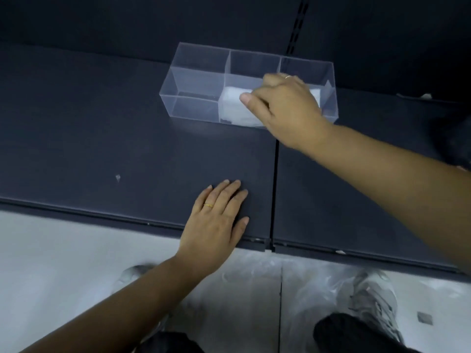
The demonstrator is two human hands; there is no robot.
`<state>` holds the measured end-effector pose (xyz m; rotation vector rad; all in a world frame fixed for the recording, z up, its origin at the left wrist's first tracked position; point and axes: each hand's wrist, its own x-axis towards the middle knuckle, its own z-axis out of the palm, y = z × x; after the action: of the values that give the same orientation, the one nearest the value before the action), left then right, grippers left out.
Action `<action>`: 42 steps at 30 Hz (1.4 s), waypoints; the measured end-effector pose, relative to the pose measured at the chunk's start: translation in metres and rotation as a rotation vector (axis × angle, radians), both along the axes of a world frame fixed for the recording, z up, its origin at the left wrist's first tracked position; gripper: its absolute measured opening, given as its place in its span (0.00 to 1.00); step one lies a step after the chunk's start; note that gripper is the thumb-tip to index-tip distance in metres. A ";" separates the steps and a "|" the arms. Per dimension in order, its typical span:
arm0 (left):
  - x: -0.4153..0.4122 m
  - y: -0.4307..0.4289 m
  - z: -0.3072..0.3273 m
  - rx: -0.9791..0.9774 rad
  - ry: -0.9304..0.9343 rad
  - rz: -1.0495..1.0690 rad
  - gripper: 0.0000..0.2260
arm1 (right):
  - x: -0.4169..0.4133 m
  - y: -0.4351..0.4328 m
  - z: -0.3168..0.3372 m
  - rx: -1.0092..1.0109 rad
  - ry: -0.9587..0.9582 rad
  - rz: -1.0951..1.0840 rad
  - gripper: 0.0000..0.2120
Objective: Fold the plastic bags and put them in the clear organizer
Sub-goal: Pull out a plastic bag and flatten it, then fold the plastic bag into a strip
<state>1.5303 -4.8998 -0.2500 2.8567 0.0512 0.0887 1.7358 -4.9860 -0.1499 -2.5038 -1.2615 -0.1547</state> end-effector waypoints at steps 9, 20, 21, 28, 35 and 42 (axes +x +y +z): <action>-0.007 0.000 -0.008 0.150 0.136 -0.056 0.28 | -0.179 -0.182 -0.121 -0.654 0.355 0.293 0.32; -0.004 -0.012 0.068 -1.097 0.598 -0.126 0.32 | -0.157 -0.149 -0.027 0.193 0.712 -0.051 0.18; -0.003 -0.016 0.075 -1.154 0.658 -0.191 0.31 | -0.147 -0.143 -0.015 0.284 0.770 -0.082 0.17; 0.019 0.005 0.080 -1.201 0.445 0.288 0.11 | -0.064 -0.138 0.001 0.484 1.172 -0.405 0.11; 0.046 0.032 0.047 -1.007 0.091 0.636 0.07 | -0.023 -0.159 -0.033 0.465 0.932 -0.730 0.12; 0.061 -0.020 0.071 -0.494 -0.098 0.055 0.31 | -0.022 -0.168 -0.027 0.059 0.587 -0.209 0.24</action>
<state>1.5910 -4.9201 -0.1792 2.3542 0.1148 0.1976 1.7142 -5.1536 -0.1772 -2.3634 -0.7447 0.4558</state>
